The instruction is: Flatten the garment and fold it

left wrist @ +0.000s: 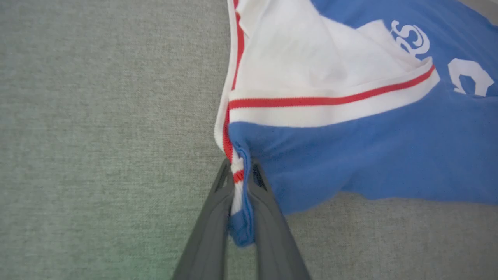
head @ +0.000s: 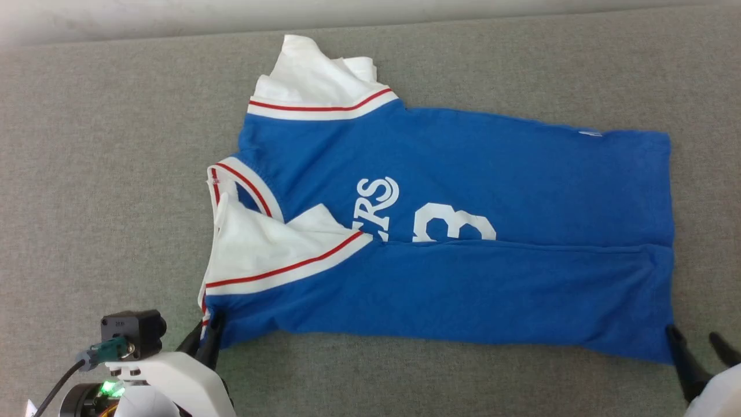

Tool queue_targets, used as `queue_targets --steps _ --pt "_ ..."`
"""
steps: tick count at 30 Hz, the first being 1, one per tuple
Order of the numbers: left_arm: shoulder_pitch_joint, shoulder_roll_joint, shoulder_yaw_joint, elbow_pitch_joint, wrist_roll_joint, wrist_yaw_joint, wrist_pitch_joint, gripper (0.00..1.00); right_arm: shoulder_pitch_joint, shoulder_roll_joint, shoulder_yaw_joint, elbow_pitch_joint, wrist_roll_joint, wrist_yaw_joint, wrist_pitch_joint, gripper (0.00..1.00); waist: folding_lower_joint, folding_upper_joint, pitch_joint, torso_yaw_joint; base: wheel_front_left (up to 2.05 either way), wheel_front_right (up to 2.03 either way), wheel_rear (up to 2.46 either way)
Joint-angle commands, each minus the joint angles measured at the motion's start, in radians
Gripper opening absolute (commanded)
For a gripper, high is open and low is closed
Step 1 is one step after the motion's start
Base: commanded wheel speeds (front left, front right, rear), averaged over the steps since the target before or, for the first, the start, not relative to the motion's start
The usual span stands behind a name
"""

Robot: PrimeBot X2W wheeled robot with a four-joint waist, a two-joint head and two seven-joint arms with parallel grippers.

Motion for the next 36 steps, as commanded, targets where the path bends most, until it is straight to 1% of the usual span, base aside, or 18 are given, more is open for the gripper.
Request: queue_targets --steps 1,7,12,13,14,18,22,25,29,30,32,36 --pt "-0.002 -0.003 -0.002 -0.003 0.004 0.009 -0.003 0.00 0.005 0.003 0.007 0.015 0.012 -0.001 0.005 1.00 -0.0001 0.0000 0.001 0.000 0.00 0.00 0.00" --pt "-0.006 -0.004 0.001 -0.006 0.004 0.014 -0.006 0.00 -0.009 0.004 0.064 0.080 0.028 -0.001 0.009 1.00 -0.0001 0.0000 0.006 0.001 0.00 0.00 0.00" --pt "-0.013 -0.007 0.001 -0.005 0.003 0.015 -0.011 0.00 -0.031 0.004 0.098 0.120 -0.008 -0.001 0.016 1.00 -0.0001 0.0000 0.016 0.006 0.00 0.00 0.00" --pt "-0.015 -0.009 0.000 -0.005 0.002 0.014 -0.013 0.00 -0.034 0.004 0.101 0.124 -0.011 -0.001 0.023 0.46 -0.0001 0.0000 0.018 0.009 0.00 0.00 0.00" --pt "-0.018 -0.010 -0.001 -0.004 0.002 0.013 -0.015 0.00 -0.038 0.004 0.100 0.125 -0.011 -0.001 0.026 0.00 -0.0001 0.0000 0.020 0.011 0.00 0.00 0.00" --pt "-0.025 -0.017 0.002 -0.002 -0.003 0.012 -0.024 0.00 -0.048 -0.001 0.097 0.100 0.000 -0.001 0.042 0.00 -0.0001 0.0000 0.028 0.017 0.00 0.00 0.00" --pt "-0.024 -0.023 0.008 -0.009 -0.022 0.002 -0.034 0.00 -0.049 -0.024 0.080 0.046 0.008 -0.001 0.053 0.00 -0.0001 0.0000 0.023 0.021 0.00 0.00 0.00" --pt "-0.016 -0.037 0.017 -0.027 -0.058 -0.013 -0.042 0.00 -0.047 -0.046 0.060 0.000 0.020 -0.001 0.071 0.00 -0.0001 0.0000 0.007 0.022 0.00 0.00 0.00" --pt "0.011 -0.054 0.033 -0.075 -0.129 -0.041 -0.043 0.00 -0.041 -0.063 0.025 -0.067 0.035 -0.001 0.107 0.00 -0.0001 0.0000 -0.019 0.023 0.00 0.00 0.00" --pt "0.022 -0.048 0.028 -0.090 -0.148 -0.061 -0.033 0.00 -0.037 -0.065 0.016 -0.078 0.040 -0.001 0.117 0.00 -0.0001 0.0000 -0.026 0.025 0.00 0.00 0.00" --pt "0.056 -0.039 0.025 -0.109 -0.193 -0.078 -0.001 0.00 -0.027 -0.068 0.001 -0.093 0.049 -0.001 0.136 0.00 -0.0001 0.0000 -0.038 0.029 0.00 0.00 0.00" --pt "0.135 -0.021 0.052 -0.125 -0.240 -0.063 0.028 0.00 0.013 -0.062 -0.025 -0.100 0.058 -0.001 0.182 0.00 -0.0001 0.0000 -0.058 0.036 0.00 0.00 0.00"
